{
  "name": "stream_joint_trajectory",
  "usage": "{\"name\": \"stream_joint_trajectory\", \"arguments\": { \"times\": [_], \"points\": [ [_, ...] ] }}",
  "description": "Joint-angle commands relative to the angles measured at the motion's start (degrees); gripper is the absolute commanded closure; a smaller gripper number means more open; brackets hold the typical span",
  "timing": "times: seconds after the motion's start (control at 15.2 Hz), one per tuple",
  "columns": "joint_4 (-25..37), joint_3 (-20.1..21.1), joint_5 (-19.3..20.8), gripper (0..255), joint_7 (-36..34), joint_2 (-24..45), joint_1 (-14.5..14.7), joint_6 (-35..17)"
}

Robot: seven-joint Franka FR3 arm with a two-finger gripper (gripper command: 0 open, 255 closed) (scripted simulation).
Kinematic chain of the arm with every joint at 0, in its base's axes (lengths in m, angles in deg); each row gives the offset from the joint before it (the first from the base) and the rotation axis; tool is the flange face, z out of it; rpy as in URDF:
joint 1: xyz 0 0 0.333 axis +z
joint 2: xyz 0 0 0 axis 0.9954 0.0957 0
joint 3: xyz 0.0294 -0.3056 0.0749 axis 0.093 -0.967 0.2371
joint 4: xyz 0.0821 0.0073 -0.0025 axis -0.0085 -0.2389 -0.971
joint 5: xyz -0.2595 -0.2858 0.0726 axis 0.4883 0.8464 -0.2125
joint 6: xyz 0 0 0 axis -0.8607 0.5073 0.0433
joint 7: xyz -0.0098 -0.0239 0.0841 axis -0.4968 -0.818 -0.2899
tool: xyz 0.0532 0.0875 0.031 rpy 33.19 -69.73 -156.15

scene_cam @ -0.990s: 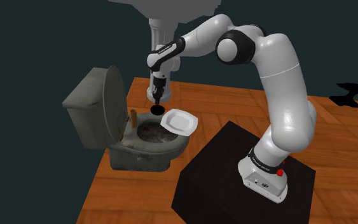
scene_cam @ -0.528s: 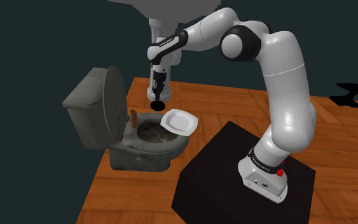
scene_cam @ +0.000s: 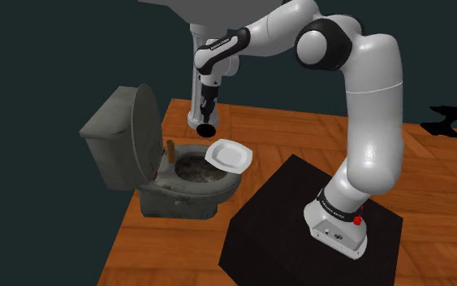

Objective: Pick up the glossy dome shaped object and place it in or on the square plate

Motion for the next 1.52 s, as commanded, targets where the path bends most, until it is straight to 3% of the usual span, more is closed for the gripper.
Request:
{"name": "stream_joint_trajectory", "arguments": {
  "times": [0.0, 0.59, 1.45],
  "points": [
    [-6.68, -0.37, 0.08, 255, 0.97, -4.59, 0.07, -1.94],
    [-29.57, -2.69, 1.99, 255, 4.81, -22.36, -0.96, -6.51],
    [-30.8, -1.68, -1.44, 255, 8.39, -14.71, -1.36, -14.85]
  ]
}}
